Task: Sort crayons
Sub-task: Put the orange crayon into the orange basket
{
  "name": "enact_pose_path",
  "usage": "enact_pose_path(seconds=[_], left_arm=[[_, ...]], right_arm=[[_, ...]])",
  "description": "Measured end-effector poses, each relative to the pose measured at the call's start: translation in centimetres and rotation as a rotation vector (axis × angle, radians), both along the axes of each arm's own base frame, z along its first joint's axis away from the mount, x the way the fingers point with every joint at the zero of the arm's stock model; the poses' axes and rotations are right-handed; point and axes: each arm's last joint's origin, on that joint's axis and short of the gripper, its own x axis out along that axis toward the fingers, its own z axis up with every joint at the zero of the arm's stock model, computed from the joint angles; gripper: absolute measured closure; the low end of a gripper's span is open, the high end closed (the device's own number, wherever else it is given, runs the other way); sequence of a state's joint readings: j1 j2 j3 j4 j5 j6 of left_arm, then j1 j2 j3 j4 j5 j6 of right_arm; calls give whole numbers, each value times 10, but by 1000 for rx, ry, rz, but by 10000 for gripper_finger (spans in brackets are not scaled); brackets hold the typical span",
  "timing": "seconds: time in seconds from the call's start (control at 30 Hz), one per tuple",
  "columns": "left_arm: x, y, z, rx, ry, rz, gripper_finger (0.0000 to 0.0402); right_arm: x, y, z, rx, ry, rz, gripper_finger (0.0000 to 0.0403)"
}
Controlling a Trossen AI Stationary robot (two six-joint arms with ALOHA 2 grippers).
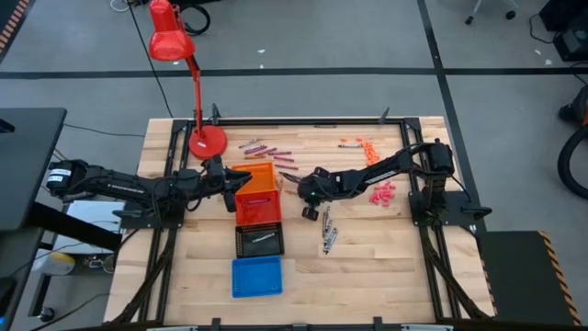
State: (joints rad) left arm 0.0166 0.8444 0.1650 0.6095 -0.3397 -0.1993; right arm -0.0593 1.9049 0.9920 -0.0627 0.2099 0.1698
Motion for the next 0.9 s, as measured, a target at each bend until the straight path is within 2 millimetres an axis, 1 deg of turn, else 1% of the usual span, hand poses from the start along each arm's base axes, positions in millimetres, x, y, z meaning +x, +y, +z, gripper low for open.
enact_pose_path(seconds=[0.1, 0.23, 0.37, 0.53, 0.77, 0.9], left_arm=[[0, 0, 0, -6, -2, 0, 331], [0, 0, 0, -8, -3, 1, 331], [0, 0, 0, -8, -3, 1, 331], [0, 0, 0, -7, -3, 1, 331], [0, 0, 0, -7, -3, 1, 331], [0, 0, 0, -7, -3, 0, 331]], right_arm=[[0, 0, 1, -3, 3, 4, 386], [3, -1, 6, -29, 61, -1, 377], [8, -3, 16, -100, 138, -1, 371], [18, -2, 34, -211, 152, -5, 370], [30, -4, 52, -343, 110, 5, 370], [37, -3, 59, -408, 68, 45, 369]])
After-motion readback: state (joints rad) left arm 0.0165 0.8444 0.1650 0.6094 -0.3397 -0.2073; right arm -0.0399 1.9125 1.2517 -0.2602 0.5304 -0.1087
